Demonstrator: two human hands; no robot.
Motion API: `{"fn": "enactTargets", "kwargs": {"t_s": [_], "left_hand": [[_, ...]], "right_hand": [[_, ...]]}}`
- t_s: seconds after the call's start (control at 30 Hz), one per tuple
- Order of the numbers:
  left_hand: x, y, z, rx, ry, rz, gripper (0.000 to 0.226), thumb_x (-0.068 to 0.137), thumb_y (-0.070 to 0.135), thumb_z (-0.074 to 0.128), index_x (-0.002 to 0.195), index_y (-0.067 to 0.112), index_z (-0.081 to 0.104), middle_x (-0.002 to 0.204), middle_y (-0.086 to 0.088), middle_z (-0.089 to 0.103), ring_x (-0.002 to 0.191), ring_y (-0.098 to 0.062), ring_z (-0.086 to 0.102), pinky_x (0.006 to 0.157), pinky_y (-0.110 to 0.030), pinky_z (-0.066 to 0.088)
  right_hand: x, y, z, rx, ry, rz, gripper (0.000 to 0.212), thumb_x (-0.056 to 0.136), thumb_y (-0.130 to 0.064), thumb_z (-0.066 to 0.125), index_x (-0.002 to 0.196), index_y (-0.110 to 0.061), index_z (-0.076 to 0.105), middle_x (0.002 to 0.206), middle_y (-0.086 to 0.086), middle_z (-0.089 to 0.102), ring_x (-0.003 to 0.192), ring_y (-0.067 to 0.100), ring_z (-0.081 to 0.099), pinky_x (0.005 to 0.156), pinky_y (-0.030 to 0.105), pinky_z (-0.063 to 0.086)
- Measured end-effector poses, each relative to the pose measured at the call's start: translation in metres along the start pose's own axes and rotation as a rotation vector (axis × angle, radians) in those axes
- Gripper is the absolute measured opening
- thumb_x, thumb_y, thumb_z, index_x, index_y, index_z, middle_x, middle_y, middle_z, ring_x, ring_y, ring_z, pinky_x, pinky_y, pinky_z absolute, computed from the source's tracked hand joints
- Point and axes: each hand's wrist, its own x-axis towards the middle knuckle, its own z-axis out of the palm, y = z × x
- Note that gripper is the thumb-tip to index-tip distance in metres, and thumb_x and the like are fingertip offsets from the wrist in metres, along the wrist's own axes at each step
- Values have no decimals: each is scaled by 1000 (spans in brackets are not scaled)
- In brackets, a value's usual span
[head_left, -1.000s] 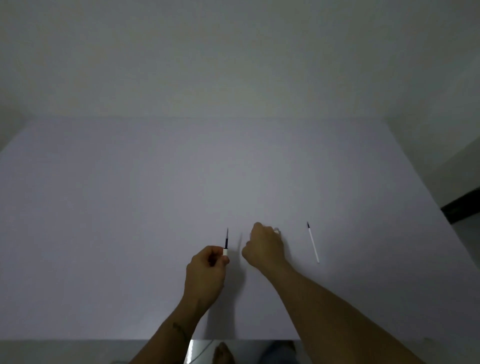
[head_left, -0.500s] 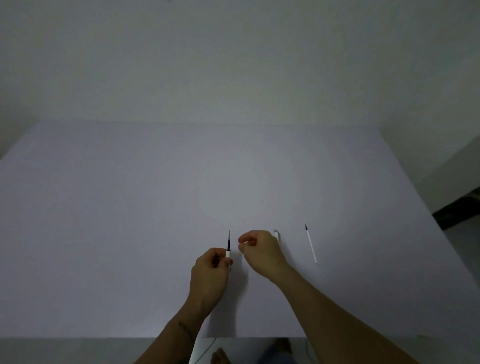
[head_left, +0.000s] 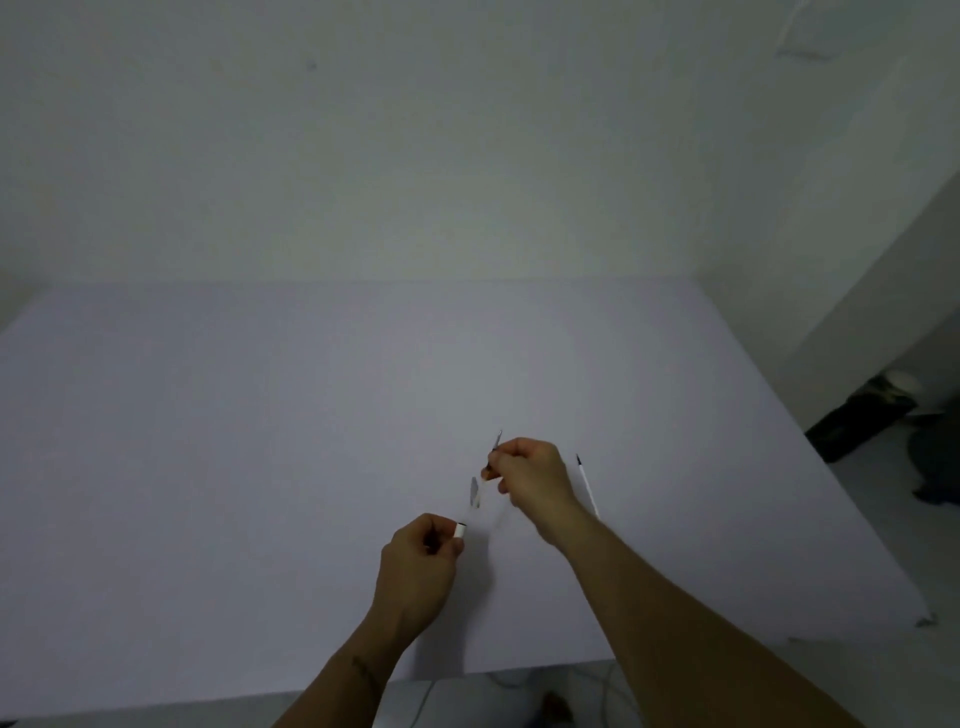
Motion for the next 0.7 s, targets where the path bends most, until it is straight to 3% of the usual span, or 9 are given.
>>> {"fn": "enactTargets", "kwargs": {"t_s": [0.07, 0.23, 0.37, 0.5, 0.57, 0.7], "left_hand": [[-2, 1, 1, -8, -8, 4, 5, 90, 15, 61, 90, 17, 66, 87, 1, 67, 80, -18, 63, 76, -38, 60], [-3, 8, 3, -56, -31, 11, 6, 90, 15, 62, 91, 17, 68, 85, 0, 68, 78, -17, 64, 67, -27, 53], [-2, 13, 11, -78, -42, 14, 7, 88, 16, 64, 87, 19, 69, 83, 0, 69, 77, -18, 64, 64, -26, 53], [2, 16, 24, -67, -71, 12, 6, 89, 16, 63, 90, 18, 68, 86, -1, 69, 81, -20, 66, 68, -25, 52], [4, 17, 29, -69, -71, 5, 5, 90, 16, 62, 91, 17, 68, 86, -2, 69, 81, -20, 66, 67, -23, 51], [8, 22, 48, -72, -87, -15, 5, 90, 15, 63, 91, 16, 67, 88, -2, 68, 83, -19, 65, 72, -24, 50]], "right_hand": [[6, -4, -14, -19, 41, -11, 18, 86, -14, 61, 72, -18, 70, 73, 0, 76, 62, 12, 62, 56, 25, 49], [19, 9, -51, -209, 156, -6, 13, 83, -16, 63, 73, -13, 72, 79, 8, 75, 79, 26, 70, 78, 37, 58], [22, 33, -75, -439, 226, 57, 14, 79, -15, 59, 67, -14, 66, 74, 6, 69, 70, 25, 65, 63, 28, 50], [28, 56, -93, -577, 260, 123, 13, 82, -16, 62, 80, -8, 72, 68, 4, 64, 56, 17, 58, 46, 21, 41], [33, 64, -99, -603, 259, 127, 13, 83, -19, 63, 83, -7, 71, 73, 6, 67, 58, 19, 59, 46, 21, 40], [50, 76, -110, -650, 259, 123, 14, 83, -20, 63, 86, -7, 69, 87, 12, 71, 77, 29, 69, 64, 28, 53]]}}
